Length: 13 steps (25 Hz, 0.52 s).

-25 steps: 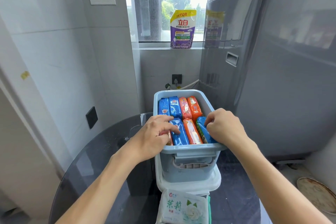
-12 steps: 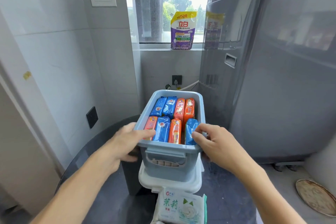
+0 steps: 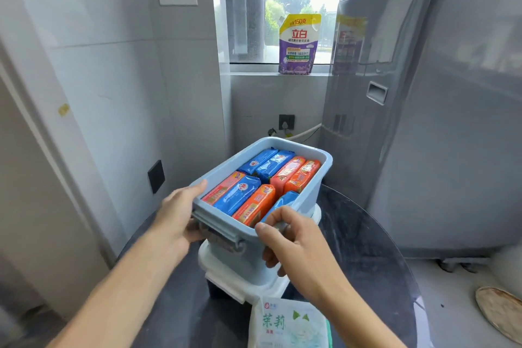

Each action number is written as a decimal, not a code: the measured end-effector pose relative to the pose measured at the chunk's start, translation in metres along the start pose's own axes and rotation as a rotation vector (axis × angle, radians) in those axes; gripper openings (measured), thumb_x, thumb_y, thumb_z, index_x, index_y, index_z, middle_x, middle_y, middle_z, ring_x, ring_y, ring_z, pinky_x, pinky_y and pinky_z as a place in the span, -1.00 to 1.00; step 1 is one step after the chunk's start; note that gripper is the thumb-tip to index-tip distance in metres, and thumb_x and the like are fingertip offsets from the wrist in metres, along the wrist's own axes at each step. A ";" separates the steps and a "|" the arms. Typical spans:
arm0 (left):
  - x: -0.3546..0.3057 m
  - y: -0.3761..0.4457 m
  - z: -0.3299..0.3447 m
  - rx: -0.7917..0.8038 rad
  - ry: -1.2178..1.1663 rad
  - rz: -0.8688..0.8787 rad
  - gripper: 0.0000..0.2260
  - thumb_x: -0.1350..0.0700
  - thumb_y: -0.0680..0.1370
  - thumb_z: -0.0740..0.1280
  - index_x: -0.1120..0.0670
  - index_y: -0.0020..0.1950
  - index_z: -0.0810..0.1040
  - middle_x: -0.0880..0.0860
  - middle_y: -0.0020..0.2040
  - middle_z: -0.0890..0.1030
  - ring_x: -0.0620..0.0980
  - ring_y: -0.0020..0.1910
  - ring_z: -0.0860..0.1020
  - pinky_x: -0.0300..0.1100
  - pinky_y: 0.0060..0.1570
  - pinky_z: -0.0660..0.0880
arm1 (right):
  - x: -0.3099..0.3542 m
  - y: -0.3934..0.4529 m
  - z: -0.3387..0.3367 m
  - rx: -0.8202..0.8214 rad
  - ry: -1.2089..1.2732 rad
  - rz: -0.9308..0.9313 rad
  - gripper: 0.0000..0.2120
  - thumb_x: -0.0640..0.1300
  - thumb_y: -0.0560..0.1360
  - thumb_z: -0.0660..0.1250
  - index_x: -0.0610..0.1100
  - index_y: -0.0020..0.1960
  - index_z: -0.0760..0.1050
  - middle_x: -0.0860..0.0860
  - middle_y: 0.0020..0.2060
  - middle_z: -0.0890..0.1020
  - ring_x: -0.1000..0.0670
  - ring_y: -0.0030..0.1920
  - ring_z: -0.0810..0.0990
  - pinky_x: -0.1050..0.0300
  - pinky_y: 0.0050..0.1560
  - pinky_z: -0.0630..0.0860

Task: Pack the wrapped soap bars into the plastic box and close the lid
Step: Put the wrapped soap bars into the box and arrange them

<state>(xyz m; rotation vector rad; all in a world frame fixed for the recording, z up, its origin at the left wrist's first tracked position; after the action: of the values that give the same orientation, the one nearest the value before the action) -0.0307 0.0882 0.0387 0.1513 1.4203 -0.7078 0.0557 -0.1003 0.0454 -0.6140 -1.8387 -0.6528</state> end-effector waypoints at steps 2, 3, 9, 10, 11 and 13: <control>0.015 -0.014 0.015 -0.016 -0.093 0.052 -0.56 0.23 0.39 0.47 0.05 0.23 0.50 0.20 -0.01 0.69 0.23 -0.09 0.69 0.19 -0.09 0.64 | 0.004 -0.001 0.003 -0.003 0.004 -0.012 -0.79 0.08 0.42 0.34 -0.06 -0.18 0.51 -0.08 -0.32 0.67 -0.09 -0.25 0.65 0.03 -0.25 0.53; 0.022 -0.020 0.021 -0.027 -0.106 0.080 -0.53 0.29 0.35 0.43 0.01 0.21 0.46 0.17 -0.01 0.69 0.22 -0.08 0.70 0.14 -0.11 0.65 | 0.006 -0.002 0.003 -0.012 0.014 -0.012 -0.81 0.06 0.43 0.34 -0.06 -0.18 0.51 -0.07 -0.32 0.67 -0.11 -0.23 0.65 -0.01 -0.22 0.54; 0.009 0.004 0.005 -0.008 -0.028 0.152 -0.58 0.37 0.27 0.25 0.11 0.07 0.57 0.16 -0.13 0.67 0.13 -0.31 0.64 -0.04 -0.37 0.62 | 0.011 -0.005 0.033 0.054 0.033 -0.036 -0.82 -0.02 0.35 0.26 0.00 -0.09 0.54 -0.04 -0.30 0.67 -0.03 -0.23 0.62 -0.08 -0.15 0.56; 0.001 0.013 0.002 0.035 0.024 0.148 -0.59 0.35 0.24 0.26 0.11 0.04 0.61 0.16 -0.15 0.65 0.10 -0.33 0.61 -0.11 -0.40 0.57 | 0.013 -0.004 0.041 0.125 0.043 -0.025 -0.76 -0.01 0.34 0.26 0.09 -0.01 0.56 0.04 -0.29 0.69 0.09 -0.24 0.62 0.04 -0.16 0.57; -0.004 0.021 0.001 0.104 0.081 0.133 -0.58 0.32 0.22 0.26 0.10 0.02 0.63 0.17 -0.15 0.64 0.10 -0.31 0.60 -0.13 -0.37 0.55 | 0.014 -0.004 0.048 0.198 0.027 -0.016 -0.66 0.01 0.35 0.27 0.20 0.10 0.54 0.14 -0.24 0.69 0.20 -0.20 0.61 0.19 -0.12 0.53; -0.010 0.032 0.004 0.251 0.144 0.096 -0.60 0.30 0.29 0.29 0.10 0.10 0.62 0.22 -0.06 0.66 0.11 -0.22 0.63 -0.09 -0.25 0.57 | 0.014 -0.002 0.055 0.300 -0.103 -0.060 -0.43 0.03 0.38 0.28 0.37 0.35 0.33 0.25 0.00 0.66 0.27 0.05 0.56 0.27 0.11 0.46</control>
<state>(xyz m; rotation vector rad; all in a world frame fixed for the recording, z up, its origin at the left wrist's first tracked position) -0.0104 0.1145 0.0385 0.4717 1.4465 -0.8062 0.0129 -0.0625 0.0413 -0.4008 -2.0084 -0.3784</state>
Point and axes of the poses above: each hand's wrist, its own y-axis towards the middle knuckle, its own z-axis out of the palm, x = y × z, the point moved 4 cm from there along y, towards the middle knuckle
